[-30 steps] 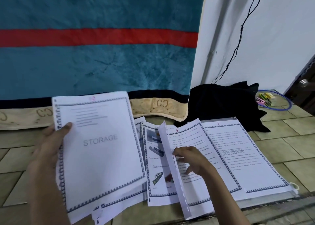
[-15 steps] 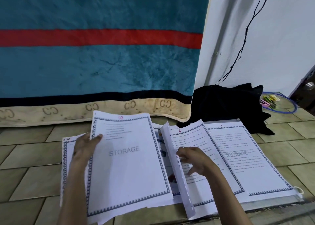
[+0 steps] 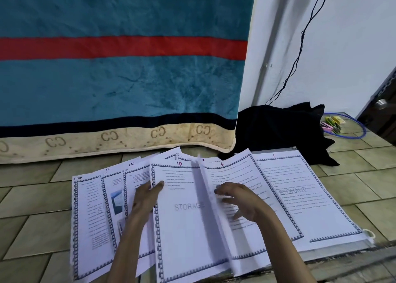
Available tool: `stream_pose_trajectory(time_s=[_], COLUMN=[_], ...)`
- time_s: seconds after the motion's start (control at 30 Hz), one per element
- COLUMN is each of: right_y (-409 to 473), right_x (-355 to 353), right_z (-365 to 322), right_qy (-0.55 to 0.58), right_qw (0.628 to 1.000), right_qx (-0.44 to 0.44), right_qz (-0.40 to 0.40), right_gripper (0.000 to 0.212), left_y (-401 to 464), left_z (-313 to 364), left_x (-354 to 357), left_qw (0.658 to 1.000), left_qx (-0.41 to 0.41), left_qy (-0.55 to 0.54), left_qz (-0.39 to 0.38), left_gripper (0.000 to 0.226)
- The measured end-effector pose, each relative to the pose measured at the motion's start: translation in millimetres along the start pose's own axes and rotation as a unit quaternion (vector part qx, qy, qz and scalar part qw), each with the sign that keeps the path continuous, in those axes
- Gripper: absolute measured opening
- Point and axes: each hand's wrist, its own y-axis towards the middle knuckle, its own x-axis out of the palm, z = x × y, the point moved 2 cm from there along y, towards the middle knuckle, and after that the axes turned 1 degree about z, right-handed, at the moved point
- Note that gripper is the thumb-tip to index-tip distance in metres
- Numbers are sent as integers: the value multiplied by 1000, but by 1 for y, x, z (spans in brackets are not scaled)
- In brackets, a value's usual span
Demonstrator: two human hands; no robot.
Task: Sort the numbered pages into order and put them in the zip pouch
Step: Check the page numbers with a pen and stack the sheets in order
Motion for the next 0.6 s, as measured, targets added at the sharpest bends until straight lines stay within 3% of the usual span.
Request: stream_pose_trajectory(time_s=[0.07, 0.13, 0.2, 0.23, 0.33, 0.5, 0.6], right_y=[-6, -9, -5, -1, 10, 15, 19], right_x=[-8, -33, -66, -79, -92, -83, -75], right_z=[-3, -3, 4, 11, 28, 39, 40], right_qy=[-58, -103, -171, -199, -229, -189, -178], right_qw=[994, 957, 899, 886, 904, 924, 917], right_qx=[-65, -139, -100, -49, 55, -31, -55], right_qz=[64, 234, 390, 415, 357, 331, 354], right_gripper=[24, 23, 35, 47, 71, 42, 38], left_y=[-2, -2, 2, 1, -4, -7, -4], left_z=[-8, -13, -21, -23, -20, -17, -25], left_x=[12, 16, 15, 16, 20, 37, 44], left_qw=[998, 997, 999, 1000, 993, 996, 999], left_qx=[-52, -61, -37, -19, 45, 51, 24], left_qy=[-28, -49, -26, 8, 88, 53, 35], left_qz=[-22, -19, -3, 7, 62, 43, 27], left_gripper=[60, 66, 59, 54, 34, 30, 33])
